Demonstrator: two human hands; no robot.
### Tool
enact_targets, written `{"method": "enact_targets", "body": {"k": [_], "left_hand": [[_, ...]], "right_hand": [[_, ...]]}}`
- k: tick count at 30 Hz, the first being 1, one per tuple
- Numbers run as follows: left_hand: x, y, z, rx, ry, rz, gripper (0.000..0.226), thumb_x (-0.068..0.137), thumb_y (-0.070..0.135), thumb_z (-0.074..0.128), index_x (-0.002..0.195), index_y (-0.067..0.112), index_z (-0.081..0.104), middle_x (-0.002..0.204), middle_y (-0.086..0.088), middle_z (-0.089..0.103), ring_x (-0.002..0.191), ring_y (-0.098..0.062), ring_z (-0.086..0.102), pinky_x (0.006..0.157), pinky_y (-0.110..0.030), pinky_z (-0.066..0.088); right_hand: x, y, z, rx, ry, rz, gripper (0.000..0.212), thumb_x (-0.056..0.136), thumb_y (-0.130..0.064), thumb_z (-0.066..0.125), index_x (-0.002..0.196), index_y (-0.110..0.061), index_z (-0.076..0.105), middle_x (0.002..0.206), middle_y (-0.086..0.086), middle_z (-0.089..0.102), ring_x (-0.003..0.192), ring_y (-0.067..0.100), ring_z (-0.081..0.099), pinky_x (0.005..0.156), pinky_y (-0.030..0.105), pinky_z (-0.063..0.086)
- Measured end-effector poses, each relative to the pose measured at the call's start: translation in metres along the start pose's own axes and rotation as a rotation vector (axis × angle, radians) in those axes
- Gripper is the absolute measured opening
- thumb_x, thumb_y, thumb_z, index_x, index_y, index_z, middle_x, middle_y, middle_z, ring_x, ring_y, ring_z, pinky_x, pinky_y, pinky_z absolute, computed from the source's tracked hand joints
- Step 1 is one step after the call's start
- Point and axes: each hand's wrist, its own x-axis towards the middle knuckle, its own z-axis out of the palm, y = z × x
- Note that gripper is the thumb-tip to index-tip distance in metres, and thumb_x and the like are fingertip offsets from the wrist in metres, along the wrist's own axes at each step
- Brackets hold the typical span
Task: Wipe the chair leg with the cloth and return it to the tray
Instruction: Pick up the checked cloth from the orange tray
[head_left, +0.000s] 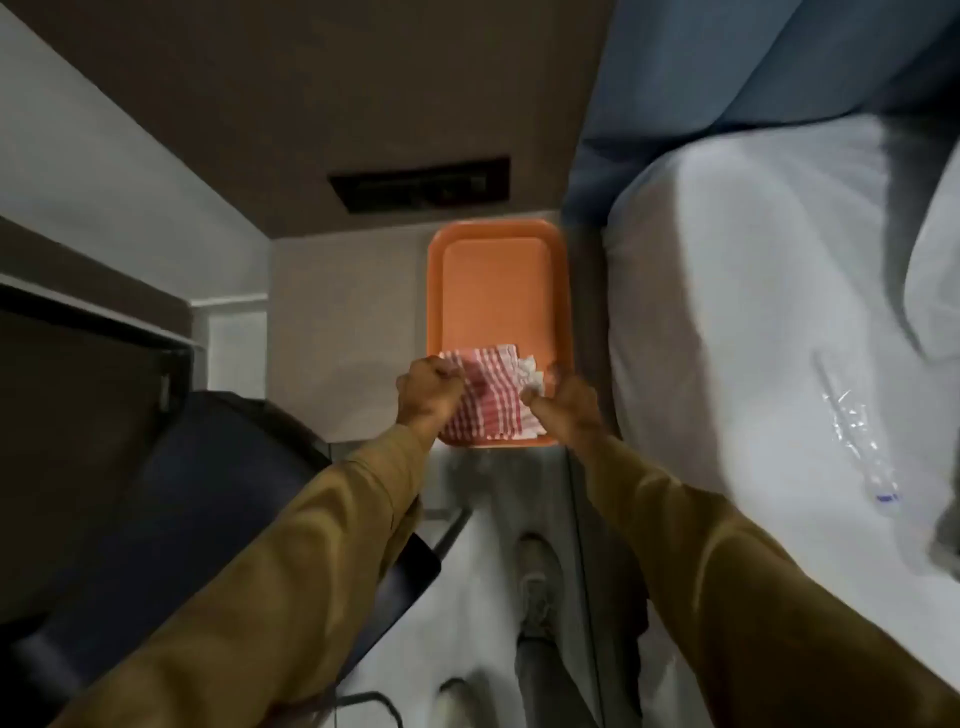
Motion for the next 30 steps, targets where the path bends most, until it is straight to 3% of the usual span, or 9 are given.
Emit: {"method": "enact_targets", "body": {"k": [3, 8, 11, 14, 18, 21, 25, 28, 30], "left_hand": [[0.022, -0.017, 0.022, 0.031, -0.052, -0.068, 0.039, 0.102, 0.024, 0.064, 0.137, 0.009, 0.069, 0.147, -0.017, 0.066, 0.14, -0.039, 0.059, 0.118, -0.036, 0.048], [0.03, -0.028, 0.048, -0.014, -0.104, -0.117, 0.072, 0.098, 0.041, 0.074, 0.157, 0.01, 0.045, 0.157, -0.015, 0.053, 0.145, -0.037, 0.053, 0.125, -0.047, 0.045], [0.033, -0.025, 0.056, -0.029, -0.027, -0.141, 0.077, 0.097, 0.037, 0.075, 0.158, 0.008, 0.037, 0.156, -0.018, 0.046, 0.144, -0.039, 0.051, 0.119, -0.043, 0.045], [0.036, -0.023, 0.058, -0.093, -0.015, -0.183, 0.08, 0.096, 0.034, 0.077, 0.158, 0.007, 0.033, 0.158, -0.019, 0.047, 0.144, -0.04, 0.052, 0.12, -0.044, 0.046], [0.042, -0.024, 0.05, -0.139, -0.075, -0.234, 0.059, 0.097, 0.032, 0.075, 0.147, 0.006, 0.058, 0.148, -0.019, 0.065, 0.135, -0.039, 0.065, 0.116, -0.043, 0.055], [0.04, -0.026, 0.04, -0.166, -0.091, -0.211, 0.05, 0.093, 0.034, 0.081, 0.134, 0.008, 0.071, 0.147, -0.014, 0.066, 0.134, -0.035, 0.065, 0.116, -0.034, 0.053], [0.029, -0.019, 0.02, -0.19, -0.077, -0.11, 0.03, 0.094, 0.024, 0.079, 0.118, 0.02, 0.061, 0.144, -0.011, 0.064, 0.133, -0.032, 0.064, 0.118, -0.047, 0.053], [0.011, -0.013, 0.003, -0.247, -0.062, -0.032, 0.027, 0.098, 0.011, 0.072, 0.101, 0.028, 0.051, 0.137, -0.013, 0.069, 0.129, -0.035, 0.067, 0.115, -0.053, 0.055], [-0.004, -0.01, -0.01, -0.28, -0.056, 0.033, 0.026, 0.099, 0.009, 0.072, 0.116, 0.022, 0.057, 0.137, -0.016, 0.071, 0.129, -0.037, 0.069, 0.114, -0.053, 0.056]], "right_hand": [[0.023, 0.006, 0.013, 0.02, -0.009, -0.008, 0.057, 0.092, -0.034, 0.068, 0.143, -0.011, 0.054, 0.147, 0.012, 0.061, 0.132, 0.036, 0.063, 0.112, 0.043, 0.053], [0.043, 0.011, 0.032, 0.061, 0.005, 0.001, 0.063, 0.096, -0.034, 0.068, 0.152, -0.012, 0.047, 0.158, 0.01, 0.05, 0.141, 0.034, 0.056, 0.119, 0.042, 0.048], [0.053, 0.008, 0.038, 0.18, 0.028, 0.051, 0.054, 0.094, -0.03, 0.073, 0.142, -0.012, 0.056, 0.146, 0.01, 0.063, 0.134, 0.033, 0.063, 0.114, 0.037, 0.051], [0.055, 0.006, 0.04, 0.266, 0.014, 0.109, 0.049, 0.09, -0.027, 0.079, 0.132, -0.009, 0.064, 0.135, 0.01, 0.071, 0.127, 0.032, 0.068, 0.098, 0.028, 0.051], [0.056, 0.008, 0.038, 0.303, -0.054, 0.099, 0.043, 0.087, -0.025, 0.082, 0.125, -0.005, 0.074, 0.128, 0.01, 0.075, 0.118, 0.025, 0.07, 0.085, 0.018, 0.045], [0.049, 0.003, 0.03, 0.397, -0.083, 0.047, 0.046, 0.093, -0.022, 0.077, 0.135, -0.007, 0.069, 0.12, -0.001, 0.068, 0.112, 0.017, 0.064, 0.084, 0.008, 0.048], [0.03, -0.003, 0.018, 0.605, -0.2, 0.009, 0.049, 0.1, -0.023, 0.067, 0.148, -0.016, 0.059, 0.141, 0.0, 0.067, 0.134, 0.025, 0.062, 0.116, 0.039, 0.049], [0.003, -0.003, 0.007, 0.788, -0.271, -0.029, 0.045, 0.105, -0.021, 0.06, 0.149, -0.019, 0.056, 0.148, 0.008, 0.065, 0.133, 0.032, 0.065, 0.115, 0.056, 0.05], [-0.018, 0.0, 0.002, 0.867, -0.299, -0.072, 0.044, 0.106, -0.024, 0.058, 0.15, -0.018, 0.055, 0.148, 0.01, 0.065, 0.133, 0.035, 0.065, 0.113, 0.059, 0.051]]}}
